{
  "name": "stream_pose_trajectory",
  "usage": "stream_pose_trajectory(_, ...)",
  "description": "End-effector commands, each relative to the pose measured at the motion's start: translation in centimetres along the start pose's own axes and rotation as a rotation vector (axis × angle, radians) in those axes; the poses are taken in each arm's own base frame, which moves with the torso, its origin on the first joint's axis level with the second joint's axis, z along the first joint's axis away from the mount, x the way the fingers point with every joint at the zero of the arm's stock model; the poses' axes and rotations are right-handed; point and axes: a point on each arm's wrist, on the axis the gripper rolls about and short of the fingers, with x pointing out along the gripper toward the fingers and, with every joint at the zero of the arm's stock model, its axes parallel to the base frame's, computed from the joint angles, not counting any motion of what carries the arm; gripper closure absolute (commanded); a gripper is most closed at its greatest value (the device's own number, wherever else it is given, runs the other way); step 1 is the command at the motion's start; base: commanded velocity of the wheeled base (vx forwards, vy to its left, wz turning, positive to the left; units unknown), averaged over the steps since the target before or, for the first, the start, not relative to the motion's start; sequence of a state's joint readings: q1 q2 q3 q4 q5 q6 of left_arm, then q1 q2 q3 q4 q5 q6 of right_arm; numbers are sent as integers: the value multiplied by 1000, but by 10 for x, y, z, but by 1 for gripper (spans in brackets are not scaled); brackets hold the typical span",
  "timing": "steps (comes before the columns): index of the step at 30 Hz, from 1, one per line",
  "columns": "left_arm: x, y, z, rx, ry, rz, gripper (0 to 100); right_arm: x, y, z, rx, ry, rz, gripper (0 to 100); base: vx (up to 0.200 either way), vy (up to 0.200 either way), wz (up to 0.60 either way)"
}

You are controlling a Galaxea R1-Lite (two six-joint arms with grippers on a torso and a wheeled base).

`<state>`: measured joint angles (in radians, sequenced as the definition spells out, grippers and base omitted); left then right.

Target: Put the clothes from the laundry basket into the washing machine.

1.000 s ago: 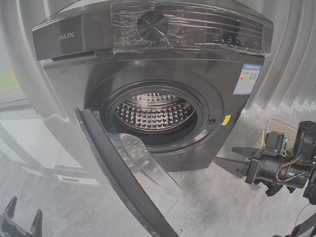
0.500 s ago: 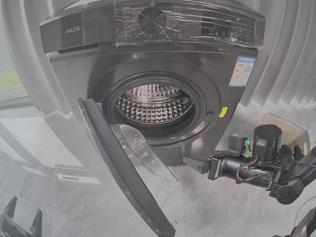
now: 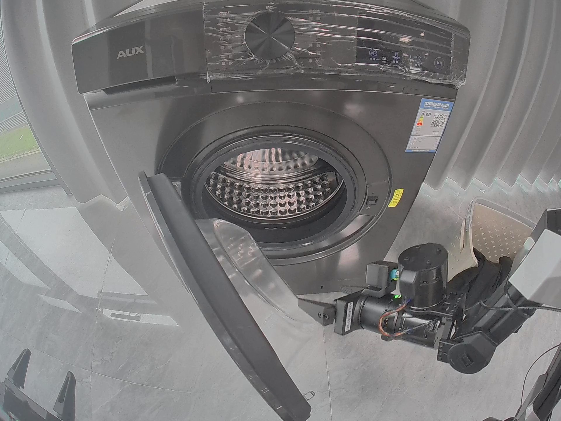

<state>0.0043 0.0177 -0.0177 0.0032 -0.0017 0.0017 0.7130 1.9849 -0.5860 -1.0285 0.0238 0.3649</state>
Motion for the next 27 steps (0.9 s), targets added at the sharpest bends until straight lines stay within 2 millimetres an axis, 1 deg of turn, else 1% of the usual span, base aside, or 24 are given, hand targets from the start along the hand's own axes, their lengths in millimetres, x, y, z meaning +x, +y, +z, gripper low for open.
stream_pose_trajectory(1,0,0,-5,0,0,1,0,-2,16,-18,-26,61,45,0,0,0,0)
stream_pose_trajectory(3,0,0,-5,0,0,1,0,-2,19,-20,-29,63,54,0,0,0,0)
stream_pose_trajectory(4,0,0,-5,0,0,1,0,-3,25,-20,-33,50,82,0,0,0,0)
stream_pose_trajectory(6,0,0,-5,0,0,1,0,-3,25,-20,-33,50,82,0,0,0,0)
stream_pose_trajectory(7,0,0,-5,0,0,1,0,-4,24,-16,-31,-6,101,0,0,0,0)
stream_pose_trajectory(10,0,0,-5,0,0,1,0,-2,20,-13,-26,-19,84,0,0,0,0)
stream_pose_trajectory(12,0,0,-5,-2,0,1,0,3,11,-17,-20,-3,53,0,0,0,0)
stream_pose_trajectory(14,0,0,-5,-2,0,1,0,8,10,-22,-22,13,48,0,0,0,0)
stream_pose_trajectory(18,0,0,-5,0,0,1,0,16,17,-29,-31,25,71,0,0,0,0)
stream_pose_trajectory(20,0,0,-5,0,0,1,0,16,17,-29,-31,25,71,0,0,0,0)
stream_pose_trajectory(21,0,0,-5,0,0,1,0,22,22,-32,-35,31,86,0,0,0,0)
stream_pose_trajectory(26,0,0,-5,-2,0,2,0,25,22,-35,-35,23,89,0,0,0,0)
stream_pose_trajectory(27,0,0,-5,-2,0,2,0,25,22,-35,-35,23,89,0,-200,0,0)
